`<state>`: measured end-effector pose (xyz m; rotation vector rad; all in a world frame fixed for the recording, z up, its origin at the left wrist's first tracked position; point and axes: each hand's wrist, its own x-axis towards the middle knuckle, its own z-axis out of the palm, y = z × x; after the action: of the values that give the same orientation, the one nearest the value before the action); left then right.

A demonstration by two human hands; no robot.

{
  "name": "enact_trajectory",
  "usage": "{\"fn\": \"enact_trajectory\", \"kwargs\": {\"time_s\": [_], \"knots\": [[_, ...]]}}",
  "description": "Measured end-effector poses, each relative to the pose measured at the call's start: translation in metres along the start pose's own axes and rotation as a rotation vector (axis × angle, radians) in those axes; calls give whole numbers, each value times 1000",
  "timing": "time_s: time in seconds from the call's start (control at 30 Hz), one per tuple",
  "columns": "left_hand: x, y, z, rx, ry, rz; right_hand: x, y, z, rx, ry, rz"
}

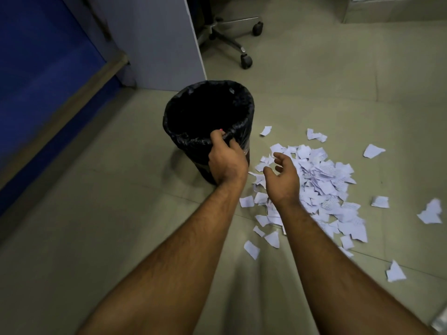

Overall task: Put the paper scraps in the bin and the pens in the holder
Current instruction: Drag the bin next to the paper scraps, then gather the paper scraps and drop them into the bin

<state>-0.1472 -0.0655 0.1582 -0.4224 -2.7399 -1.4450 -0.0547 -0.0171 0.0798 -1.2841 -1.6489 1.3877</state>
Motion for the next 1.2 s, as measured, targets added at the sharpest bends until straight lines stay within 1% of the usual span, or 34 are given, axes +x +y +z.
{"fn": "enact_trajectory", "kwargs": {"time_s": [0.13,0.3,0.37,0.43,0.47,0.53,0.6,0.67,0.73,0.77,0.83,0.9,1.03,1.1,1.2], "knots": [[-19,-13,4,-116,-46,205,-1,3,-1,22,13,1],[-48,-31,17,-104,-153,386,-1,6,-2,41,32,-20],[-54,-37,25,-84,-182,420,2,10,-5,19,41,-28],[-56,-44,37,-33,-224,388,4,16,-12,-29,60,-42],[-57,-48,44,2,-272,364,5,20,-18,-79,68,-48],[-59,-60,61,119,-431,324,6,35,-32,-217,64,-38],[-64,-72,79,310,-650,313,5,56,-48,-377,54,7],[-71,-79,92,543,-835,321,3,81,-63,-568,42,29],[-78,-84,102,714,-968,337,-1,102,-75,-786,-10,69],[-83,-86,107,780,-1030,361,-3,110,-80,-852,-50,95],[-91,-89,113,931,-1105,452,-8,123,-88,-881,-124,113],[-99,-90,117,1012,-1093,512,-12,132,-90,-900,-141,74],[-108,-85,120,938,-991,616,-18,129,-86,-987,-83,-12],[-109,-83,119,893,-934,658,-17,123,-85,-1009,-93,-12],[-109,-85,117,902,-890,658,-16,121,-89,-1027,-111,4]]}}
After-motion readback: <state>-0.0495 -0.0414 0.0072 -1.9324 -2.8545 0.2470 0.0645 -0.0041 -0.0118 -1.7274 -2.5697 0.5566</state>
